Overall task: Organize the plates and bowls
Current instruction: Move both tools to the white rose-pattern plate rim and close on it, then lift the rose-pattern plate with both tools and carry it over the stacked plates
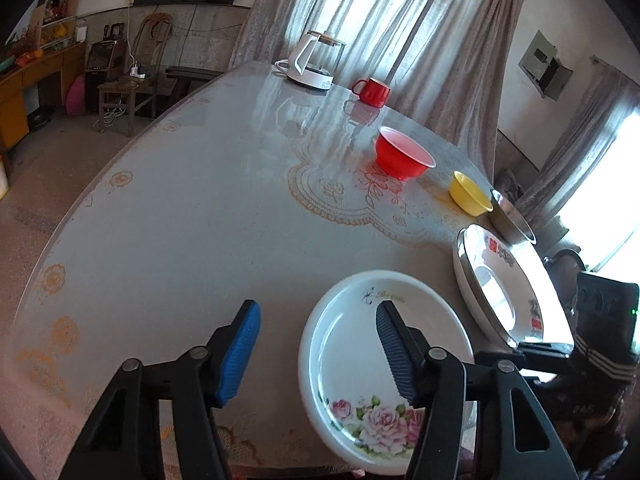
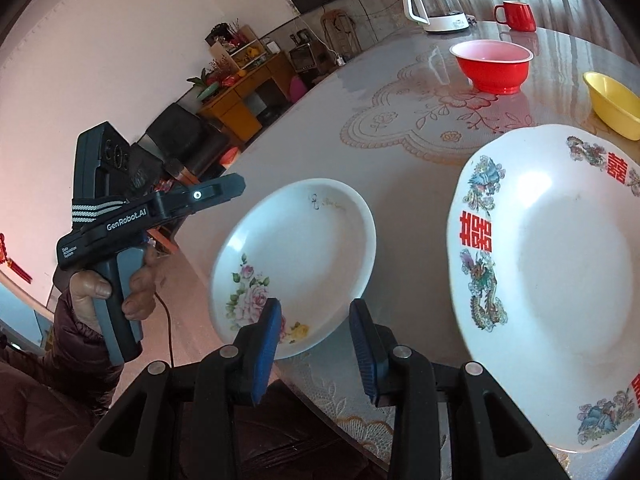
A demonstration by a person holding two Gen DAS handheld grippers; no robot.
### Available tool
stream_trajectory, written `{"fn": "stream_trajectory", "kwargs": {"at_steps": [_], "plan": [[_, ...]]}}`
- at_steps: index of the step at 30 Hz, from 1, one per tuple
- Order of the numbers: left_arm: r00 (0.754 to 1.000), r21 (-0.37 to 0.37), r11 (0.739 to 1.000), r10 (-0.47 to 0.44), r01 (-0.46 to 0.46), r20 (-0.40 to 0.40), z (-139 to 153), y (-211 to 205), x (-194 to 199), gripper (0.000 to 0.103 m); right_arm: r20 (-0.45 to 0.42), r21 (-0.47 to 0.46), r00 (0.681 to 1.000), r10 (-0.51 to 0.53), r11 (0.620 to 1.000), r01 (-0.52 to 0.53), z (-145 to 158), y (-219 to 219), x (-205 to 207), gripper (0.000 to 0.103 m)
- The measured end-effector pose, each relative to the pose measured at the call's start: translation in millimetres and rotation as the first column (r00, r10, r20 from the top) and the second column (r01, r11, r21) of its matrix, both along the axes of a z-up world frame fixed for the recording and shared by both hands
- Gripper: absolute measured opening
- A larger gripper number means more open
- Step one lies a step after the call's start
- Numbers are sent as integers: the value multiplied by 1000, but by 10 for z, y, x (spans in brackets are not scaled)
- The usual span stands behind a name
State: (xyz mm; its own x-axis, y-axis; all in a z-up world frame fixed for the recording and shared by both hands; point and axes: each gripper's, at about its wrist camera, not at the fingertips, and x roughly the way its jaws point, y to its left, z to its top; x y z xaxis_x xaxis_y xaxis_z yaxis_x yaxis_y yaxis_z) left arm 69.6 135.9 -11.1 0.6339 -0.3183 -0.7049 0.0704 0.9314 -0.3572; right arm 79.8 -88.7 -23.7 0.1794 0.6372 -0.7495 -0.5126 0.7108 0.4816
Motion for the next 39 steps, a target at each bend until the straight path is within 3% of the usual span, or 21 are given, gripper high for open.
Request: {"fn": "stream_trajectory", "kwargs": {"at_steps": [6,10,17,21,28,31,34,39], "plan": [[998,-42,999,-34,32,-48,-184,12,-123,50,-27,-29,1000,7,1000,-7,-102,47,27,35],[997,-67,997,-46,41,-69,-261,-9,-127,29,-43,-18,999,20,1000,-20,-136,75,48,37],[1000,-79,997,-15,13,-17,-283,-30,-181,29,-66,15,998,14,1000,-13,-245,85,139,37],[1000,-101,995,-7,9,11,-262,7,-195,29,-8,-30,1000,25,999,-26,-208,129,77,36],[1000,-185,983,4,0,20,-279,84,-141,29,-25,-34,1000,1,999,-1,-201,89,94,37],[999,-138,990,25,-22,21,-308,49,-104,28,-26,-38,1000,-5,999,4,-204,91,92,37],[999,-73,997,22,-19,39,-283,-39,-95,34,24,-116,1000,8,993,-5,-133,206,-9,38],[998,-111,994,13,-7,57,-286,-6,-118,34,35,-105,999,-10,994,14,-122,179,-27,39]]}}
